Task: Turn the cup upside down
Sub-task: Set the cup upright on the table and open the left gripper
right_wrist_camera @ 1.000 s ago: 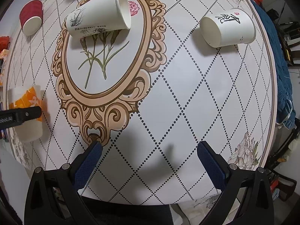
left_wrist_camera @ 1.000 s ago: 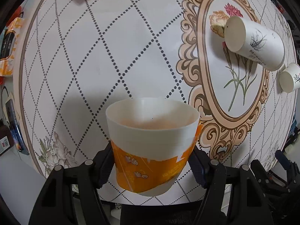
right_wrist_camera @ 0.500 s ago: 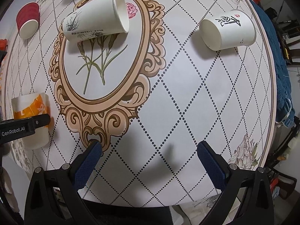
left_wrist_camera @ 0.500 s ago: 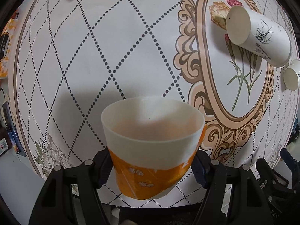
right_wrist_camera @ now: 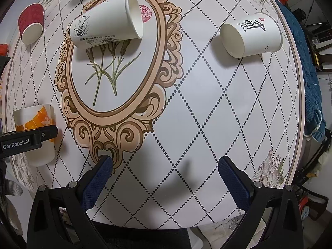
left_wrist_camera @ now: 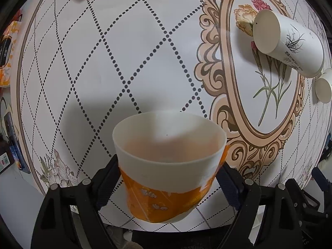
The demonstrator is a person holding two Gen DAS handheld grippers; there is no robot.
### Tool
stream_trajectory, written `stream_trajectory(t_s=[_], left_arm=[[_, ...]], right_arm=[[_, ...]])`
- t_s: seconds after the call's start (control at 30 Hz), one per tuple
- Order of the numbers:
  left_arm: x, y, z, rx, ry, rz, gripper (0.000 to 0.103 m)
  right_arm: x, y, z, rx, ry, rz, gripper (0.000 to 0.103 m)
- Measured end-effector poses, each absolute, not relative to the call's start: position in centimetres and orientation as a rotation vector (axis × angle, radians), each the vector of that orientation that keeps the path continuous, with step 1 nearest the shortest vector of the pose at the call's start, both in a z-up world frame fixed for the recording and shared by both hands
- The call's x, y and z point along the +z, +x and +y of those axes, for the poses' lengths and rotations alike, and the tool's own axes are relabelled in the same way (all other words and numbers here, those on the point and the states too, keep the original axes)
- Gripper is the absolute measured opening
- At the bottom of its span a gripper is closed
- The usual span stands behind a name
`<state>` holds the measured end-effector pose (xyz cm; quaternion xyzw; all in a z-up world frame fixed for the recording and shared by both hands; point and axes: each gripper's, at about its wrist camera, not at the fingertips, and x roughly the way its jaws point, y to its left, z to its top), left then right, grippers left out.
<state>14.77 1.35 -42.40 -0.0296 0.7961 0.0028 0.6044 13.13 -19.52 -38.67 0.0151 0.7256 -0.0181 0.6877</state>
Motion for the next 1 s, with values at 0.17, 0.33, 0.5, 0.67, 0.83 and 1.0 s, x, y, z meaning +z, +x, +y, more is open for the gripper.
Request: stream_trajectory(t_s=[0.17, 0.33, 0.5, 0.67, 0.83, 1.0], left_arm=[[-41.2, 14.7, 1.6, 0.008, -0.064, 1.833, 0.087], [-38.9, 15.0, 1.5, 0.018, -0.053, 1.791, 0.087], [-35.0, 14.5, 1.6, 0.037, -0.01, 1.703, 0.087], [-30.2, 12.7, 2.1, 0.05, 0.006, 1.602, 0.087], [-27.5, 10.3, 3.3, 0.096, -0.008, 1.539, 0.087], [-26.6, 7.8, 6.0, 0.165, -0.054, 1.513, 0.087]], right_arm=[[-38.3, 12.6, -19.7, -0.04, 0.032, 1.621, 0.103], [-37.8, 11.5, -19.6, -0.035, 0.033, 1.615, 0.103], [-36.6, 10.8, -19.3, -0.015, 0.049, 1.601, 0.103], [-34.2, 10.0, -19.0, 0.029, 0.089, 1.564, 0.103], [-31.3, 8.8, -18.0, 0.096, 0.106, 1.519, 0.103], [-29.2, 7.4, -16.7, 0.164, 0.107, 1.478, 0.103]])
